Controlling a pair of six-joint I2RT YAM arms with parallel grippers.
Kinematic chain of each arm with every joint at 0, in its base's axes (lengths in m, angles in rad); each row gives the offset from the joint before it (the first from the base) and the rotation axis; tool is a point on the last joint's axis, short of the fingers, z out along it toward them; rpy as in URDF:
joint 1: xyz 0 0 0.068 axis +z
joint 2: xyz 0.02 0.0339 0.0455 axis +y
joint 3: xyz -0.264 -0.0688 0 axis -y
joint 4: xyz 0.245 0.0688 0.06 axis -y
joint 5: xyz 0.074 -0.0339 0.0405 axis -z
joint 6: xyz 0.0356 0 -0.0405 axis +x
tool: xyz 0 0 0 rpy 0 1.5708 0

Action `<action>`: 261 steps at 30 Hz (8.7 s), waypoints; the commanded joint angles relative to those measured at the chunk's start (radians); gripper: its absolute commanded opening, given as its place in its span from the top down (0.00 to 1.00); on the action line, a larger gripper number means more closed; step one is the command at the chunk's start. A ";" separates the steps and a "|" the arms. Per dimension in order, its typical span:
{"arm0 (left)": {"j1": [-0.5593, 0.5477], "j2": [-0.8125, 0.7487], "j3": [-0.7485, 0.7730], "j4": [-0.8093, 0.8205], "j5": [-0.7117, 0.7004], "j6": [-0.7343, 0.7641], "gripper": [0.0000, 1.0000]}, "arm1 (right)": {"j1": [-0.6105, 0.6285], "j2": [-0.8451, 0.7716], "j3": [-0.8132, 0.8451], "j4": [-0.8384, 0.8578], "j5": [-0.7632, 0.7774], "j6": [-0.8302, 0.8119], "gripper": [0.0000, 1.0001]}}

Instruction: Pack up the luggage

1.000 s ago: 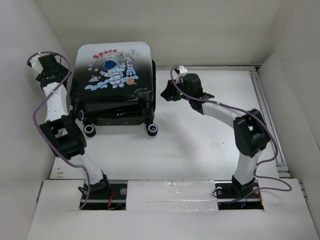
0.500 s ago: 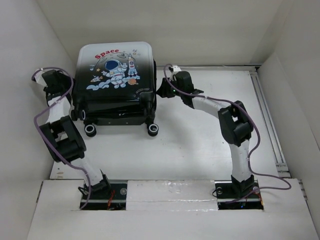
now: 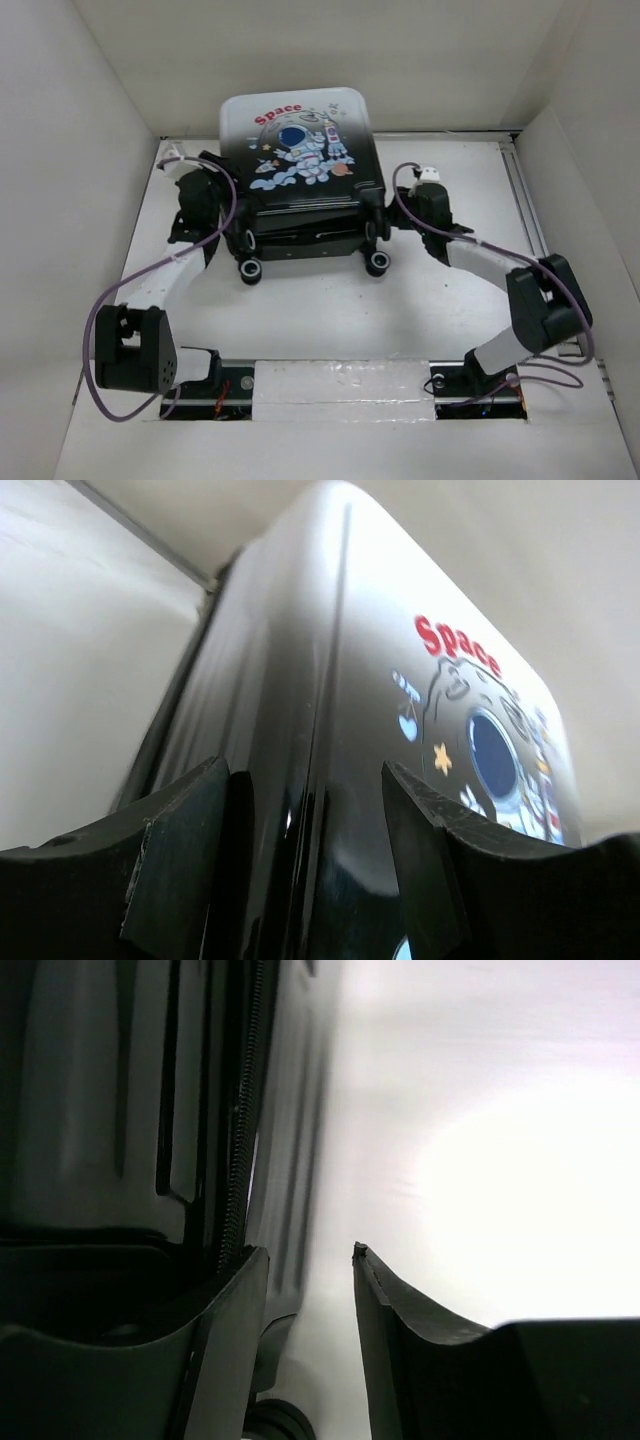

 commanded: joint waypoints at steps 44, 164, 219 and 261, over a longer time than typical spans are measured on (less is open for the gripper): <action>-0.914 -0.094 -0.412 -0.137 -0.336 -0.374 0.89 | 0.134 0.587 1.054 -0.537 -0.385 -0.345 0.50; -0.522 -0.558 -0.238 -0.017 -0.411 -0.066 0.60 | -0.229 -0.475 -0.328 -0.063 -0.233 0.054 0.83; 0.004 -0.109 0.054 -0.064 0.045 -0.196 0.16 | -0.171 -0.105 -0.031 -0.005 -0.334 0.040 0.56; -1.007 -0.395 -0.533 -0.184 -0.433 -0.364 0.27 | -0.128 -0.418 -0.589 0.495 -0.520 -0.187 0.52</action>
